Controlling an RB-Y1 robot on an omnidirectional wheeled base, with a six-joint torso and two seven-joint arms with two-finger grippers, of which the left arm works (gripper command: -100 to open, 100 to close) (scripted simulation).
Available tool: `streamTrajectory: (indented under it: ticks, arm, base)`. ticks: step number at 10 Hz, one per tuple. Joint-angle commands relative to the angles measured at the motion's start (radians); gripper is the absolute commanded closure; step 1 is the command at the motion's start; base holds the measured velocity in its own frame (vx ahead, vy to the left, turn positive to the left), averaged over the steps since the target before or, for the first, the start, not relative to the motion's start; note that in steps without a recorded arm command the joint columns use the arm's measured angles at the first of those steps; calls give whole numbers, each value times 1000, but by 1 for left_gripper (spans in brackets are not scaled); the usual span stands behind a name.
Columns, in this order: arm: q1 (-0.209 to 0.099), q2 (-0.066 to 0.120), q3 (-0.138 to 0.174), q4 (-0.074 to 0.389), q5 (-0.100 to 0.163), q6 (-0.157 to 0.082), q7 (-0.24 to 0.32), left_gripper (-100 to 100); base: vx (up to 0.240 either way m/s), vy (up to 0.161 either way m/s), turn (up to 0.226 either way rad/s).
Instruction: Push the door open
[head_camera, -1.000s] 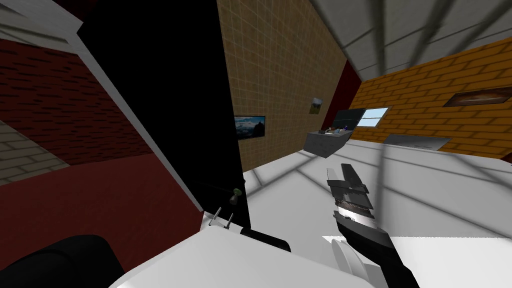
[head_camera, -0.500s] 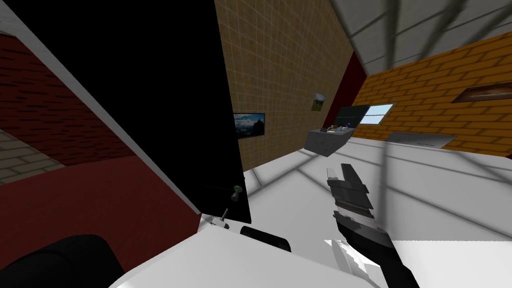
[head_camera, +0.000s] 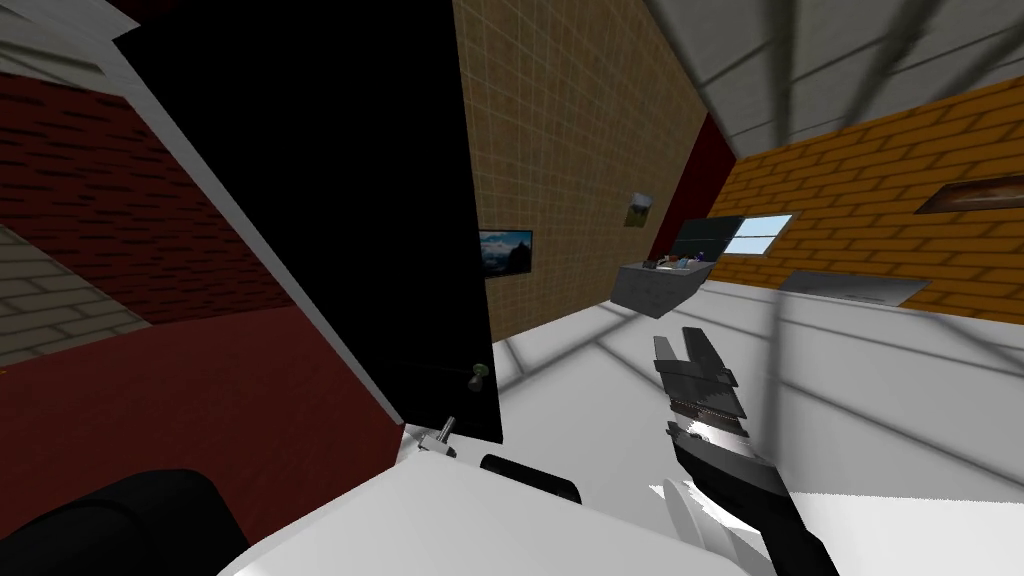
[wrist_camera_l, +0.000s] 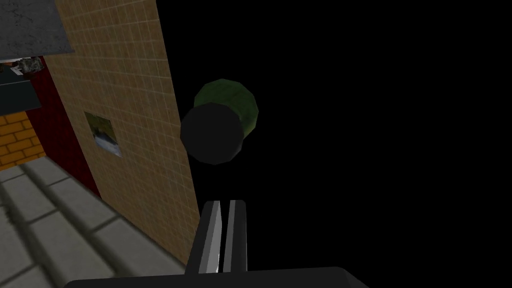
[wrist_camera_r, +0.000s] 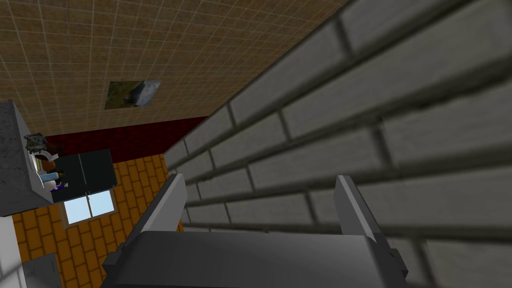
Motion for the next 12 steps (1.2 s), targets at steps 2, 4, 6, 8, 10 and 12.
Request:
streamTrajectory:
  ticks: [2, 4, 6, 8, 10, 12]
  arm:
    - [0, -35, 20, 6, 29, 4, -3, -100]
    - [1, -43, 20, 6, 29, 4, -4, -100]
    - [-16, 2, 25, 9, 32, 18, -5, -100]
    - [-31, 11, 28, 12, 34, 30, -6, -100]
    - [-50, -16, 34, 15, 36, 47, -8, -100]
    - [-50, -26, 33, 10, 35, 50, -8, -100]
  base:
    - [-65, -165, 168]
    - [-41, -73, 26]
    - [123, -6, -24]
    - [213, 24, -22]
    - [244, -24, -24]
    - [140, -9, -3]
